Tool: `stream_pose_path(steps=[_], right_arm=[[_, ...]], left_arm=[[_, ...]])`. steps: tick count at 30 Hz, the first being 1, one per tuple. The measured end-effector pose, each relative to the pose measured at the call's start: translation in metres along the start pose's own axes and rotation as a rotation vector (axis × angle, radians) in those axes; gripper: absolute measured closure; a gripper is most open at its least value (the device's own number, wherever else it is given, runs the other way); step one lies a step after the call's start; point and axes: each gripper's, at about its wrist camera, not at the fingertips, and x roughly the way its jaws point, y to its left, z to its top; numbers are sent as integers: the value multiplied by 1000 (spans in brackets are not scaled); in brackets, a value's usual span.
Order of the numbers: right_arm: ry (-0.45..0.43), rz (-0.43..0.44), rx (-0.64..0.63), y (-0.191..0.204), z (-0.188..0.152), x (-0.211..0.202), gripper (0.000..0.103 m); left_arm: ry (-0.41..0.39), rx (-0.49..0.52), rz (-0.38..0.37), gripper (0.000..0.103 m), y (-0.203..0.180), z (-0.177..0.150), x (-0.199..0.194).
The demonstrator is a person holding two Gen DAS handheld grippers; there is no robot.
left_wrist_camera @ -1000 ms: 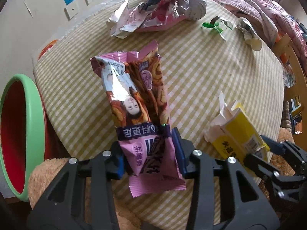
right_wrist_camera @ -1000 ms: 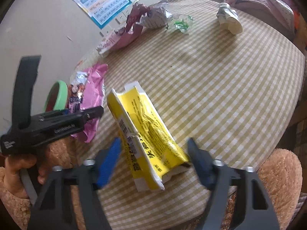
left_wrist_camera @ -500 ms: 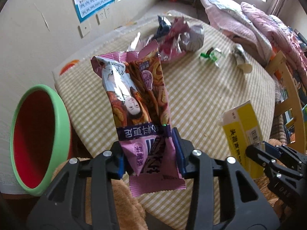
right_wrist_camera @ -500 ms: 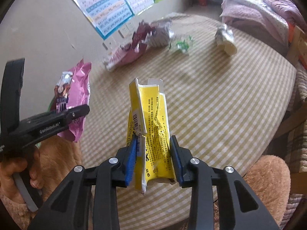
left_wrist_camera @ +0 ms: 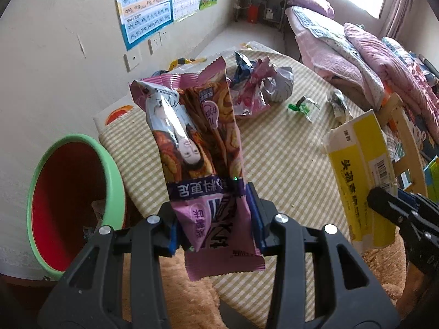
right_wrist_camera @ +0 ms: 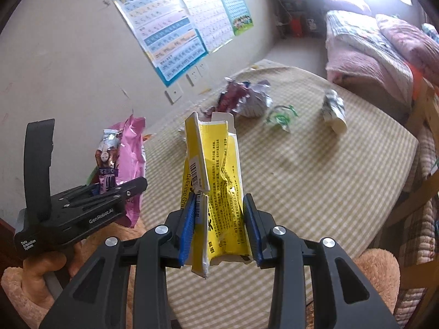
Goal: Collect trash
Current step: 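Carry the snack bag with the left gripper over the bin while the right carries the yellow box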
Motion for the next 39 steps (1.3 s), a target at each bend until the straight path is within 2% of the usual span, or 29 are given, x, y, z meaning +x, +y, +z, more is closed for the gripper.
stream_pose_path(steps=[10, 21, 31, 39], right_arm=[[30, 1, -80, 36, 4, 12, 69], [64, 15, -188, 84, 8, 32, 69], [114, 43, -297, 134, 5, 57, 69], [134, 56, -347, 161, 7, 71, 69]], left_arm=[[-21, -62, 10, 64, 32, -6, -7], [-59, -142, 68, 64, 86, -17, -15], [-44, -281, 135, 64, 155, -39, -15], [-32, -309, 171, 64, 181, -51, -12]])
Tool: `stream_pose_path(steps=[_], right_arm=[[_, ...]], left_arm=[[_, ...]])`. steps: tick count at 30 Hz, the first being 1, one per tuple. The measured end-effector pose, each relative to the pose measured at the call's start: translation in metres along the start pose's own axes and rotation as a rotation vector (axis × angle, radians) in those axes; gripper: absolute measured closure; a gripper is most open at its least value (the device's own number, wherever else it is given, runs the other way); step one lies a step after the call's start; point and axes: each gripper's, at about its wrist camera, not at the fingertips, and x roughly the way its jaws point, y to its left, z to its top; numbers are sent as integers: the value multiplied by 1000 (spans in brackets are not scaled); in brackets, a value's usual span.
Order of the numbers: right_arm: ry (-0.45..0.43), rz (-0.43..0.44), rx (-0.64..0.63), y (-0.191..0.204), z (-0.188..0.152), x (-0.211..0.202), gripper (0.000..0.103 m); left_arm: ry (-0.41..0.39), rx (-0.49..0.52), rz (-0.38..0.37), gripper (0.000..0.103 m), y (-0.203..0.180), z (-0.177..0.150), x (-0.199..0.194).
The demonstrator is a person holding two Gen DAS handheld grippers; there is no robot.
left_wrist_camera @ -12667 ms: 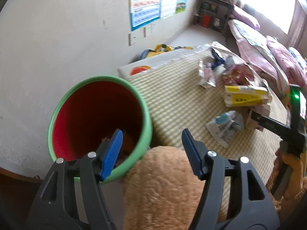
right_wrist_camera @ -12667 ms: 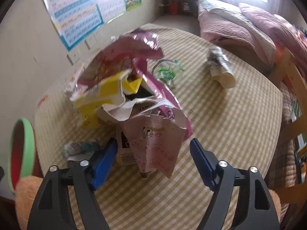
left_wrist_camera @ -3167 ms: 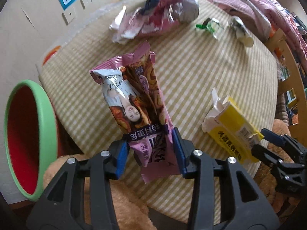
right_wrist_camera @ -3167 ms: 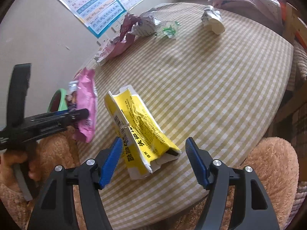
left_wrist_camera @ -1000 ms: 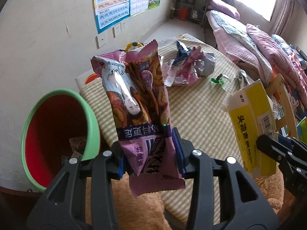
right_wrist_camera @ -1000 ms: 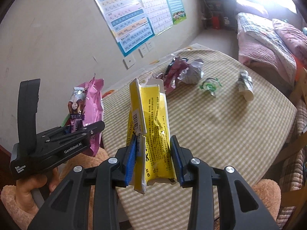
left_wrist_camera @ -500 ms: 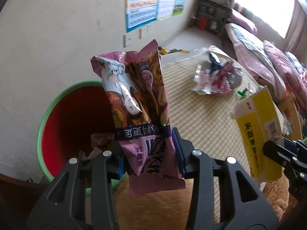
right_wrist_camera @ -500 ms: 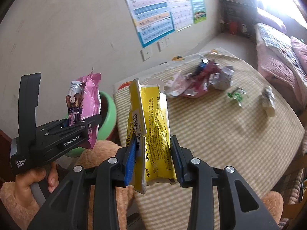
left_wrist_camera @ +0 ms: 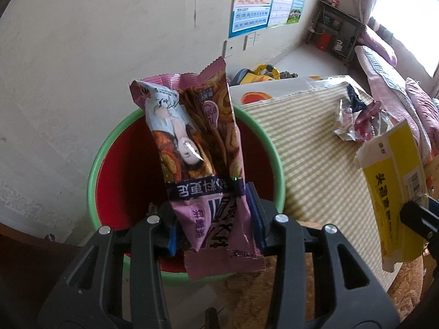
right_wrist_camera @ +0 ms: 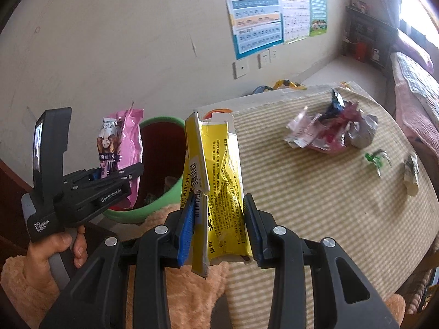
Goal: Collect trash
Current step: 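Carry the snack bag with the left gripper over the bin while the right carries the yellow box, then open the left gripper over the bin while the right gripper drops the yellow box in, then grasp the white patterned paper cup with the right gripper while the left approaches the white-pink cartons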
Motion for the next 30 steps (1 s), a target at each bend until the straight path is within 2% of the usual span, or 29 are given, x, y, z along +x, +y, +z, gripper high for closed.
stream_pose_path(steps=[24, 25, 26, 28, 29, 30], right_arm=[[43, 118, -42, 57, 47, 55, 67], [40, 129, -37, 59, 50, 56, 65], [33, 140, -29, 59, 52, 56, 62], [14, 154, -10, 61, 55, 55, 49], [2, 159, -2, 61, 57, 53, 45], [-6, 160, 0, 61, 57, 52, 45]], left_arm=[[75, -51, 46, 64, 47, -4, 25], [76, -50, 48, 60, 47, -2, 26], [77, -52, 50, 48, 47, 0, 27], [66, -62, 41, 36, 48, 0, 26], [62, -66, 41, 35, 49, 0, 25], [63, -65, 42, 35, 48, 0, 25]])
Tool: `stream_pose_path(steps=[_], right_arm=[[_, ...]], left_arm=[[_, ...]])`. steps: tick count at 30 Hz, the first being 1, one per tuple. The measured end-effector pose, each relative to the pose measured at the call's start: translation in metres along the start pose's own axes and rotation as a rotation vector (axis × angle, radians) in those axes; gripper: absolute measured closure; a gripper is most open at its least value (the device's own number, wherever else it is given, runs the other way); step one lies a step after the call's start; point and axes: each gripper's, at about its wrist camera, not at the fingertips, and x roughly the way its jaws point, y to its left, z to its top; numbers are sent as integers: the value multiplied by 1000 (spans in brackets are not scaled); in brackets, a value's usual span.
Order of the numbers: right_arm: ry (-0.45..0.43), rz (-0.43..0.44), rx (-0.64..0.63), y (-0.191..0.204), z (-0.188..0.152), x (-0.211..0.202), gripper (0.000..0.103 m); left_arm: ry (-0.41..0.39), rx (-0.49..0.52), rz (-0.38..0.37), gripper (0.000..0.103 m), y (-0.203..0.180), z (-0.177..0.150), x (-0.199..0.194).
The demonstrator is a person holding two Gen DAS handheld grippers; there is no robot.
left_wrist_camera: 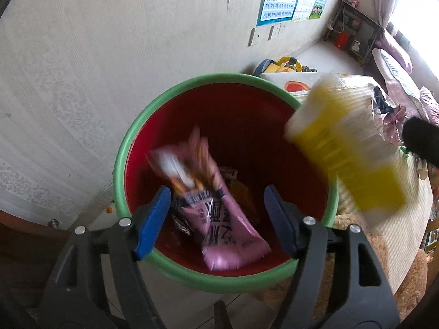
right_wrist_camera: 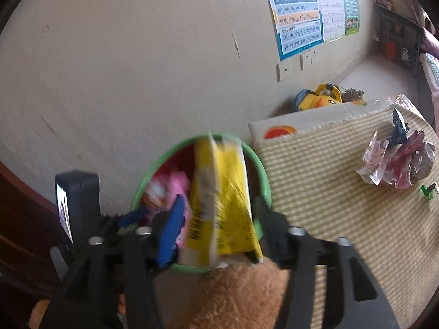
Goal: Collect trash
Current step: 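Grasp the white patterned paper cup with the right gripper while the left approaches the white-pink cartons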
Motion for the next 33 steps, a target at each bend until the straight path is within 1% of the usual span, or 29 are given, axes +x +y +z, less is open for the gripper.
stream_pose_path(steps=[3, 5, 6, 9, 13, 19, 20, 22, 25, 28, 30, 31, 33], right_arm=[[0, -6, -3, -1, -1, -3, 45], [-8, -21, 9, -9, -5, -8, 43], [-13, -31, 19, -15, -7, -11, 39], [-26, -94, 62, -47, -16, -22, 38], [-52, -258, 157, -119, -30, -44, 38], [-114, -509, 361, -253, -51, -98, 38], [-122, -545, 395, -276, -53, -106, 38], [-128, -589, 465, -317, -54, -116, 38], [-119, -619, 555, -373, -53, -118, 38], [-89, -616, 613, -414, -49, -109, 38], [-62, -598, 641, -433, -48, -98, 38], [-49, -572, 661, -441, -48, -93, 40], [-31, -517, 695, -450, -51, -87, 67]], left_arm=[[3, 0, 6, 35, -1, -2, 0], [5, -2, 6, 35, -2, -3, 0], [5, -1, 5, 35, -3, -4, -1], [4, 11, 1, 35, -9, -7, -4], [1, 38, -3, 35, -20, -10, -9], [-9, 84, 0, 35, -43, -10, -12], [-10, 90, -1, 35, -48, -9, -12], [-14, 107, -3, 35, -61, -8, -13], [-19, 150, -9, 35, -82, -5, -15], [-16, 188, -40, 35, -110, 0, -15], [-19, 212, -63, 35, -129, 5, -14], [-17, 233, -76, 35, -143, 8, -12], [-19, 269, -112, 35, -167, 15, -7]])
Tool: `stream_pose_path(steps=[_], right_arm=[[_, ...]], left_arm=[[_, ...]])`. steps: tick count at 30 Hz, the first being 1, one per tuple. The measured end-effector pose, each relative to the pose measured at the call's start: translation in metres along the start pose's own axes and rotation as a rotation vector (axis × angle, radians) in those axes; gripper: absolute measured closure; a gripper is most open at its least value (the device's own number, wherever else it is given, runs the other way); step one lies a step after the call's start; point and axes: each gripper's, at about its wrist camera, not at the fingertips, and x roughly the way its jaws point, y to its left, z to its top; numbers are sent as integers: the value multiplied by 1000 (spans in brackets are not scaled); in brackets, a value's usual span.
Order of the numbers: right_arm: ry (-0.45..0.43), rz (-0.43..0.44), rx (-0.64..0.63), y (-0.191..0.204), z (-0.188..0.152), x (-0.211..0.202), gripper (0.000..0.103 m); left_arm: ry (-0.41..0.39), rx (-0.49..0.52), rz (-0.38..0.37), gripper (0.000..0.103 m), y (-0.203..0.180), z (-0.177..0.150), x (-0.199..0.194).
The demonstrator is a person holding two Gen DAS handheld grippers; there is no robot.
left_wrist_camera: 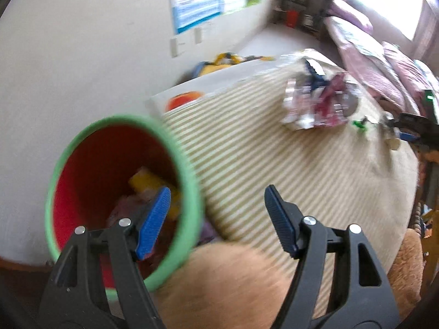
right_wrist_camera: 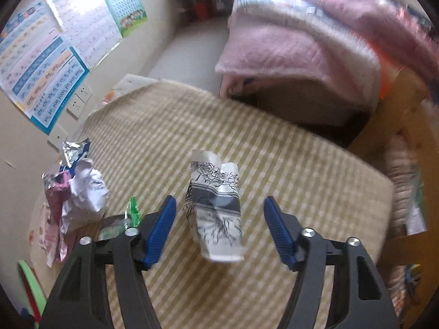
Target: Collect trash
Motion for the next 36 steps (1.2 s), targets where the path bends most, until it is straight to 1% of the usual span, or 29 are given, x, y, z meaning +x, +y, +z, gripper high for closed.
stream_pose_path(steps=[2, 5, 7, 10, 13, 15, 17, 19, 21, 25, 27, 29, 33, 36], right_arm=[[-14, 25, -10, 0, -6, -9, 68], [-53, 78, -34, -2, -31, -36, 68], [-60, 133, -41, 0, -57, -56, 68], [-44, 200, -78, 10, -107, -78, 68], [-32, 231, -141, 24, -160, -94, 67], [-15, 251, -194, 37, -186, -99, 67], [-23, 242, -273, 52, -193, -101, 67], [-24, 247, -312, 60, -195, -99, 67], [3, 267, -301, 60, -201, -94, 67], [34, 260, -285, 56, -202, -84, 66], [37, 263, -279, 56, -202, -83, 66], [30, 256, -291, 57, -202, -81, 65], [27, 244, -314, 61, -204, -80, 65], [22, 242, -315, 62, -203, -80, 65]], left_arm=[[-3, 39, -40, 35, -24, 17, 12], [2, 54, -72, 35, -49, 43, 34], [9, 62, -83, 35, -61, 59, 49], [26, 58, -85, 35, -77, 86, 77], [63, 39, -78, 35, -85, 103, 102], [85, 45, -80, 35, -92, 109, 113], [105, 79, -45, 35, -99, 112, 124], [126, 103, -25, 35, -105, 113, 134], [141, 123, -17, 35, -112, 112, 140], [161, 180, 21, 35, -124, 111, 150], [174, 179, 20, 45, -124, 112, 154], [179, 166, 2, 60, -124, 112, 151], [151, 202, 21, 63, -126, 101, 133], [123, 202, 30, 63, -119, 87, 112]])
